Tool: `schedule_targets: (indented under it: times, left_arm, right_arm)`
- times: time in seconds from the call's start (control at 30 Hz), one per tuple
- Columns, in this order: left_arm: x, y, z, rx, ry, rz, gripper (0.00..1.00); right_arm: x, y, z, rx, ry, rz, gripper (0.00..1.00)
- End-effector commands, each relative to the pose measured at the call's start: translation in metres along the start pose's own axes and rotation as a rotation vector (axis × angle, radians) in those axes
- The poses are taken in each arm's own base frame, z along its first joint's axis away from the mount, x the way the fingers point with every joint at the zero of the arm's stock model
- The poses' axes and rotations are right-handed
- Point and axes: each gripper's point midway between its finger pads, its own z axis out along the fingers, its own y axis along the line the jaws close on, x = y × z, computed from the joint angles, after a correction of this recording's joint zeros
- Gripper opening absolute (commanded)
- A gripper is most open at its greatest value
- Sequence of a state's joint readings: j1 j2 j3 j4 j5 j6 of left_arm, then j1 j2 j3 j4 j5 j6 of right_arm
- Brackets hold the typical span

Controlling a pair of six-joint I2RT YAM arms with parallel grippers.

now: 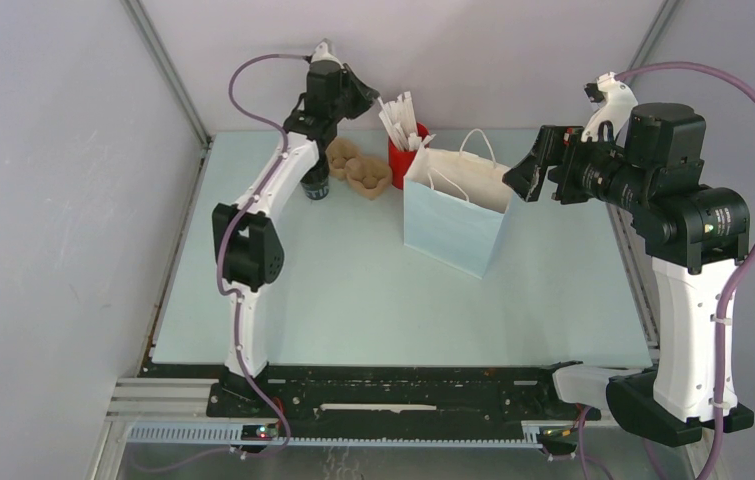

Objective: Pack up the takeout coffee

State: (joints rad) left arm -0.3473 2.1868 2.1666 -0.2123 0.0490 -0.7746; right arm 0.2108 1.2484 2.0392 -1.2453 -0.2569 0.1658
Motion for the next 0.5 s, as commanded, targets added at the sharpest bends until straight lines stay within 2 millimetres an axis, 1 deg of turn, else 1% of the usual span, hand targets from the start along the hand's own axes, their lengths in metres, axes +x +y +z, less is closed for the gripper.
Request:
schedule_targets:
  times: [0.0, 0.07, 0.13, 0.17, 0.3, 0.4, 0.47]
  left_arm:
    - [-0.069, -0.052, -0.045, 0.075, -0.159, 0.1, 0.0]
    - [-0.079, -0.061, -0.053, 0.09, -0.181, 0.134, 0.0]
    - [-0.092, -0.073, -0.065, 0.111, -0.211, 0.169, 0.0]
    - [-0.101, -0.075, -0.072, 0.102, -0.238, 0.183, 0.0]
    - [-0.13, -0.094, -0.106, 0.11, -0.317, 0.238, 0.0]
    - [-0.149, -0.108, -0.132, 0.139, -0.357, 0.216, 0.0]
    - [-0.156, -0.117, -0.145, 0.179, -0.363, 0.18, 0.0]
  right_arm:
    - [-0.011, 0.006, -0.008, -0.024, -0.049, -0.009, 1.0]
    - [-0.011, 0.006, -0.008, -0.025, -0.049, -0.01, 1.0]
    - [-0.011, 0.006, -0.008, -0.025, -0.05, -0.01, 1.0]
    - [-0.011, 0.007, -0.008, -0.026, -0.051, -0.009, 1.0]
    - [-0.012, 0.009, -0.008, -0.037, -0.053, -0.008, 1.0]
    - [-0.013, 0.013, -0.008, -0.054, -0.057, -0.009, 1.0]
    - [-0.014, 0.016, -0.009, -0.065, -0.059, -0.009, 1.0]
